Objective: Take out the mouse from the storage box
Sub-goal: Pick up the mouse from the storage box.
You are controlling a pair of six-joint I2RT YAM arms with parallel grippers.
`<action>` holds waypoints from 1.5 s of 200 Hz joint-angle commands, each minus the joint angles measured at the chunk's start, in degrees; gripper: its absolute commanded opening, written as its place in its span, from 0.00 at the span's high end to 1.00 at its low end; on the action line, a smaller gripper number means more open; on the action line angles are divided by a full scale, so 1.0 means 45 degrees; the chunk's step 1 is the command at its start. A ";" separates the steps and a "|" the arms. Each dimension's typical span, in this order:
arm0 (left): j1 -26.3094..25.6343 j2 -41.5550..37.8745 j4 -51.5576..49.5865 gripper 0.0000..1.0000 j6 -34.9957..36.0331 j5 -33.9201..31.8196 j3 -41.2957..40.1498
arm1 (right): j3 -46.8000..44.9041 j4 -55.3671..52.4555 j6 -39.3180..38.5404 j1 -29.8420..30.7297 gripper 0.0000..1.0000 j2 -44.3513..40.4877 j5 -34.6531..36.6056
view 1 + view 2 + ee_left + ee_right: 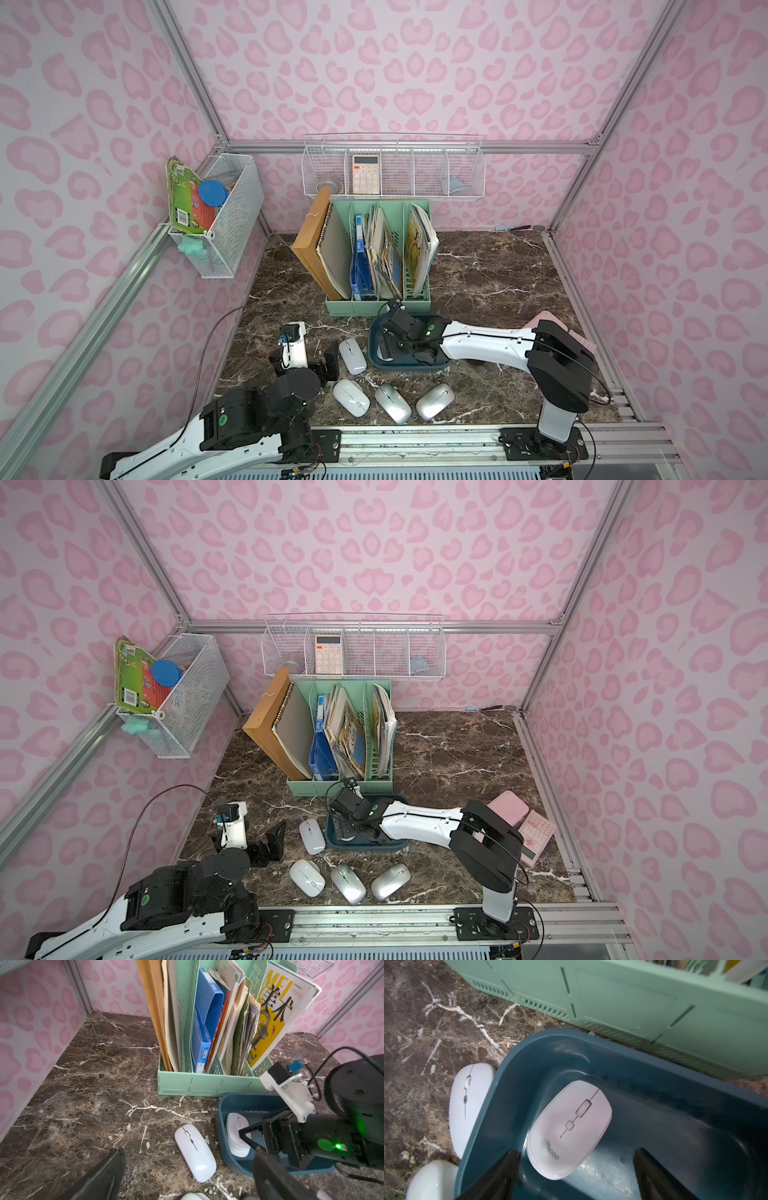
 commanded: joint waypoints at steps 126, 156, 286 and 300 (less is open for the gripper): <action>-0.0251 -0.0792 -0.0513 0.01 -0.0505 -0.0757 -0.0204 | 0.2385 -0.3506 0.1906 0.0102 0.18 0.2054 0.1363; -0.0266 -0.0834 -0.0539 0.01 -0.0538 -0.0727 -0.0203 | 0.2778 -0.3579 0.1849 0.0301 0.18 0.2386 0.1290; -0.0323 -0.0853 -0.0556 0.02 -0.0517 -0.0752 -0.0188 | 0.2831 -0.3496 0.1692 0.0405 0.42 0.2497 0.1454; -0.0317 -0.0853 -0.0558 0.01 -0.0509 -0.0752 -0.0207 | 0.2763 -0.3496 0.1673 0.0424 0.43 0.2331 0.1539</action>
